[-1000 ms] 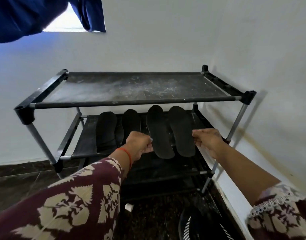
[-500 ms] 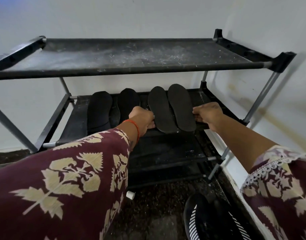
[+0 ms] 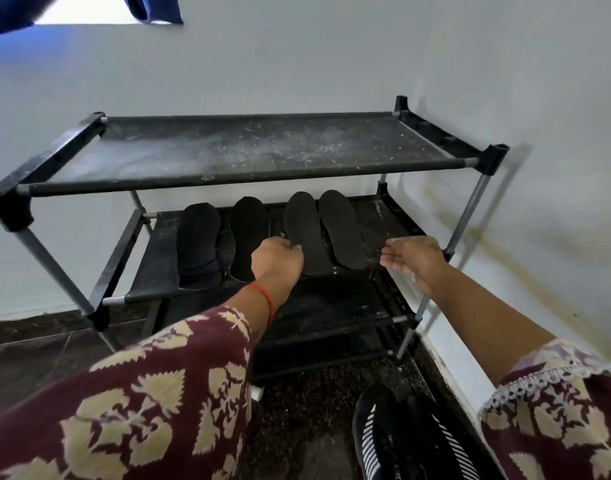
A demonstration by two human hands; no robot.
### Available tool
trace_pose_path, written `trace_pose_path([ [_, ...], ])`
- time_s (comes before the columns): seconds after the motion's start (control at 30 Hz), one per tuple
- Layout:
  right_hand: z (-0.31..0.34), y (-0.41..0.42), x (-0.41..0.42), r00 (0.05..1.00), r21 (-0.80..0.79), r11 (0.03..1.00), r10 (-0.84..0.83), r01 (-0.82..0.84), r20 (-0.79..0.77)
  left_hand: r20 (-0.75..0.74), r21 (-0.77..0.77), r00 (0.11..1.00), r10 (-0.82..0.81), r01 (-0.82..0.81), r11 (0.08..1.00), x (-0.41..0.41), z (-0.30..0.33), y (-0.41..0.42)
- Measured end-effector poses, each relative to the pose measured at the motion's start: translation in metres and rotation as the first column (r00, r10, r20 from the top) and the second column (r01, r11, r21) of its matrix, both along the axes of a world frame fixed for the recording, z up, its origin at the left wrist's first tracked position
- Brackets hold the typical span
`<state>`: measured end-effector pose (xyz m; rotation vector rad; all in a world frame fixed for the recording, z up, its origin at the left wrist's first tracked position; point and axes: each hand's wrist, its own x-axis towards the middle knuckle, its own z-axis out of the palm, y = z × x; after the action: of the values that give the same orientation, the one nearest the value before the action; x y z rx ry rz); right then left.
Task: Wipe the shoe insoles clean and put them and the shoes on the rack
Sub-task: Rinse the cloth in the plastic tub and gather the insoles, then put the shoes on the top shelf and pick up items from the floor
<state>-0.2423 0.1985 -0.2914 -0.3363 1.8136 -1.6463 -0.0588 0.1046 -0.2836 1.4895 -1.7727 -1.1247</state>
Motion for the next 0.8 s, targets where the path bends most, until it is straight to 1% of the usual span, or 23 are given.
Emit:
trace_pose_path([
  [0.1, -0.008, 0.04, 0.012, 1.0, -0.032, 0.999, -0.015, 0.016, 0.023, -0.084, -0.048, 0.994, -0.07, 0.066, 0.997, 0.017, -0.001, 0.038],
  [0.17, -0.02, 0.067, 0.02, 1.0, -0.015, 1.0, -0.024, 0.024, 0.015, -0.088, -0.032, 0.989, -0.118, 0.115, 0.993, 0.027, -0.01, 0.064],
  [0.33, -0.069, 0.134, 0.039, 0.996, 0.032, 0.998, -0.053, 0.051, 0.065, 0.001, 0.135, 0.983, -0.184, 0.182, 0.974, 0.04, -0.067, 0.119],
  [0.53, -0.157, 0.198, 0.044, 0.984, 0.24, 0.961, -0.161, 0.137, 0.082, 0.164, 0.284, 0.945, -0.285, 0.231, 0.931, 0.042, -0.148, 0.173],
  [0.63, -0.199, 0.226, 0.044, 0.985, 0.385, 0.909, -0.173, 0.161, -0.004, 0.229, 0.38, 0.895, -0.382, 0.279, 0.882, 0.041, -0.186, 0.188],
  [0.73, -0.235, 0.247, 0.042, 0.979, 0.56, 0.808, -0.101, 0.185, -0.178, 0.273, 0.442, 0.834, -0.48, 0.334, 0.833, 0.038, -0.218, 0.198],
  [0.8, -0.255, 0.262, 0.042, 0.966, 0.633, 0.743, -0.076, 0.22, -0.246, 0.287, 0.486, 0.794, -0.537, 0.362, 0.796, 0.034, -0.242, 0.205],
])
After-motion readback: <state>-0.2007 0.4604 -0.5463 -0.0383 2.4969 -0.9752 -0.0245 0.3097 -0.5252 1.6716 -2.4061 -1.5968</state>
